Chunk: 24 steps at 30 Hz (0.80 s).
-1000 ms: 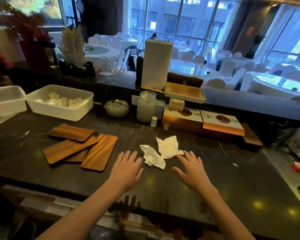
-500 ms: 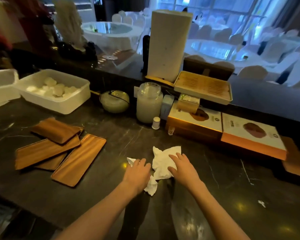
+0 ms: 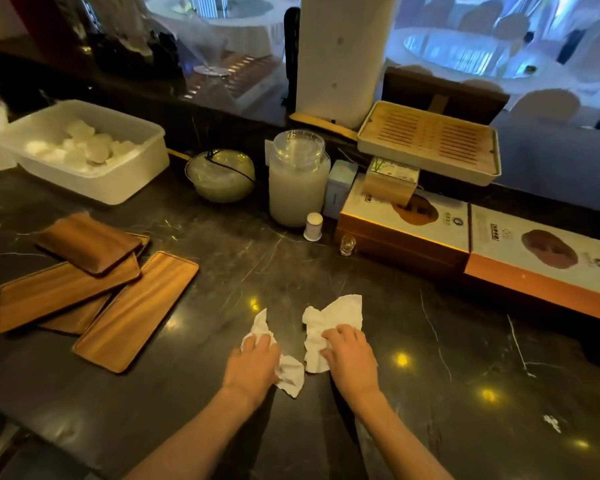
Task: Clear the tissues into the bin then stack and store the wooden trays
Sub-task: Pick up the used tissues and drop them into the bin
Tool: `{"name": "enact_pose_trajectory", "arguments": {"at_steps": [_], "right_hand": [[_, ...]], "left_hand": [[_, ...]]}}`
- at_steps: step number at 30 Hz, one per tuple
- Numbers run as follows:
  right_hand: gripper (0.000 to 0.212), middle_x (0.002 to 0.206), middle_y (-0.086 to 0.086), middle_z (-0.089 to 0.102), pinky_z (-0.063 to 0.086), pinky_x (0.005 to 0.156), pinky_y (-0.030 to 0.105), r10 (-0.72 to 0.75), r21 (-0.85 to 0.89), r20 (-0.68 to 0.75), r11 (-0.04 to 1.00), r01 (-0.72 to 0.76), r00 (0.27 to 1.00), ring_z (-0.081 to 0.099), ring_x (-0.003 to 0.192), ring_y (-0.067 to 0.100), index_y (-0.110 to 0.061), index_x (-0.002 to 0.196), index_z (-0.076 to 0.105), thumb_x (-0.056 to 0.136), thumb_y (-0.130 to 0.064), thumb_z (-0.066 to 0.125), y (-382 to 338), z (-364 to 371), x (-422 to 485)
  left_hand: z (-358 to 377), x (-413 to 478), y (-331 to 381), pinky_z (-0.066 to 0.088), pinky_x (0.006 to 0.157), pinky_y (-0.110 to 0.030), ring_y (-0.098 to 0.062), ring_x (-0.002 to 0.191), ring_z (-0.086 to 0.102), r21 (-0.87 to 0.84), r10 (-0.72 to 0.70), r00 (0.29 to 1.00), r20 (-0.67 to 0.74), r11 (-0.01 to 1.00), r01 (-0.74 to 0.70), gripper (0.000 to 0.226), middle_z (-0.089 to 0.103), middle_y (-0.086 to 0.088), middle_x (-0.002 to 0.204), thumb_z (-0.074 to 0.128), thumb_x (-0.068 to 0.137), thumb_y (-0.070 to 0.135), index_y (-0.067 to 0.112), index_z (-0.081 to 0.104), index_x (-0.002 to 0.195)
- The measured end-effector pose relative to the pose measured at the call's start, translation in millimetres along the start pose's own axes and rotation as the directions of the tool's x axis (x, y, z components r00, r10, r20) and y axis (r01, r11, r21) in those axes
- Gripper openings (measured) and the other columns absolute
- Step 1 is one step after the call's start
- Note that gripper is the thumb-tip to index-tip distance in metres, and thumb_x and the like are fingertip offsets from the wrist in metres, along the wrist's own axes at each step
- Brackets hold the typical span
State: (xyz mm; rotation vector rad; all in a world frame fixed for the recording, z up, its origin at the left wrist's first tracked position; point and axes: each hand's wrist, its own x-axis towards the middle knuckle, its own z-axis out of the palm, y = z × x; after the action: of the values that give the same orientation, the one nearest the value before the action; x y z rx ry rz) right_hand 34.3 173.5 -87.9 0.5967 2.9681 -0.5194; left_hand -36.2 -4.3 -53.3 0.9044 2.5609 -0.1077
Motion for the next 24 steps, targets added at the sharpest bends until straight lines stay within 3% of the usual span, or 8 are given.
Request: {"name": "enact_pose_trajectory", "arguments": {"at_steps": [5,8,11,16,17,19,21,24], "right_hand": [[0.018,0.114,-0.001,0.055,0.044,0.083,0.029,0.016,0.09,-0.07,0.996,-0.01,0.997,0.048,0.104,0.019,-0.021,0.111,0.056,0.095,-0.02,0.048,-1.9,1.8,-9.5],[0.015,0.1,-0.006,0.05,0.047,0.072,0.028,0.017,0.261,-0.13,0.965,0.017,0.991,0.048,0.092,0.017,-0.023,0.101,0.056,0.091,-0.012,0.051,-6.3,-1.9,-15.7],[0.02,0.092,-0.016,0.039,0.047,0.064,0.018,0.05,0.401,-0.182,0.916,0.028,0.982,0.05,0.08,0.008,-0.03,0.094,0.058,0.092,-0.011,0.054,-11.3,-10.0,-19.6],[0.029,0.118,-0.014,0.044,0.042,0.082,0.001,0.102,0.511,-0.248,0.858,0.041,0.963,0.051,0.108,0.004,-0.025,0.095,0.071,0.088,0.0,0.059,-20.5,-23.2,-19.2],[0.031,0.127,-0.012,0.044,0.04,0.089,0.003,0.107,0.521,-0.261,0.852,0.047,0.959,0.047,0.116,0.004,-0.023,0.094,0.073,0.087,0.003,0.058,-22.6,-26.5,-20.0],[0.035,0.132,-0.009,0.049,0.038,0.101,0.013,0.112,0.529,-0.282,0.846,0.057,0.953,0.045,0.123,0.005,-0.02,0.094,0.075,0.086,0.009,0.056,-28.6,-34.0,-24.5],[0.04,0.119,-0.005,0.064,0.04,0.097,0.009,0.107,0.521,-0.312,0.85,0.076,0.944,0.056,0.117,0.008,-0.02,0.091,0.076,0.083,0.013,0.054,-36.4,-41.6,-33.1],[0.04,0.105,-0.003,0.063,0.037,0.083,0.0,0.149,0.49,-0.318,0.871,0.028,0.936,0.058,0.101,0.001,-0.021,0.095,0.072,0.084,0.01,0.052,-49.5,-50.7,-50.3]], "left_hand": [[1.6,2.9,-12.2,0.042,0.102,-0.036,-0.023,0.128,0.039,-0.066,0.009,0.999,-0.035,0.998,-0.011,0.042,0.042,-0.002,0.139,0.057,0.093,0.037,0.02,0.047,0.13],[-0.1,2.5,-26.5,0.046,0.099,-0.033,-0.02,0.124,0.04,-0.221,0.016,0.997,-0.076,0.975,-0.033,0.036,0.039,0.0,0.135,0.057,0.094,0.034,0.02,0.05,0.127],[-4.8,0.0,-39.6,0.048,0.097,-0.03,-0.015,0.113,0.046,-0.401,-0.012,0.991,-0.132,0.915,-0.042,0.025,0.035,0.002,0.128,0.061,0.091,0.024,0.021,0.054,0.115],[-16.1,-8.4,-56.5,0.052,0.074,-0.034,-0.017,0.083,0.056,-0.549,-0.034,0.975,-0.22,0.83,-0.095,0.02,0.037,0.005,0.116,0.056,0.091,0.009,0.023,0.042,0.093],[-19.1,-10.3,-60.1,0.052,0.073,-0.036,-0.019,0.083,0.056,-0.569,-0.014,0.973,-0.229,0.813,-0.122,0.022,0.038,0.005,0.115,0.052,0.091,0.005,0.023,0.042,0.096],[-23.6,-13.7,-67.8,0.052,0.087,-0.032,-0.016,0.097,0.055,-0.575,0.062,0.966,-0.25,0.794,-0.199,0.035,0.037,0.008,0.124,0.048,0.09,-0.003,0.025,0.049,0.111],[-27.8,-15.1,-74.7,0.045,0.101,-0.026,-0.011,0.112,0.049,-0.535,0.148,0.952,-0.269,0.799,-0.275,0.038,0.035,0.009,0.129,0.047,0.089,-0.006,0.022,0.057,0.111],[-36.5,-17.5,-78.3,0.047,0.092,-0.025,-0.013,0.104,0.053,-0.497,0.224,0.92,-0.321,0.787,-0.365,0.028,0.047,0.005,0.115,0.048,0.087,-0.006,0.019,0.059,0.086]]}}
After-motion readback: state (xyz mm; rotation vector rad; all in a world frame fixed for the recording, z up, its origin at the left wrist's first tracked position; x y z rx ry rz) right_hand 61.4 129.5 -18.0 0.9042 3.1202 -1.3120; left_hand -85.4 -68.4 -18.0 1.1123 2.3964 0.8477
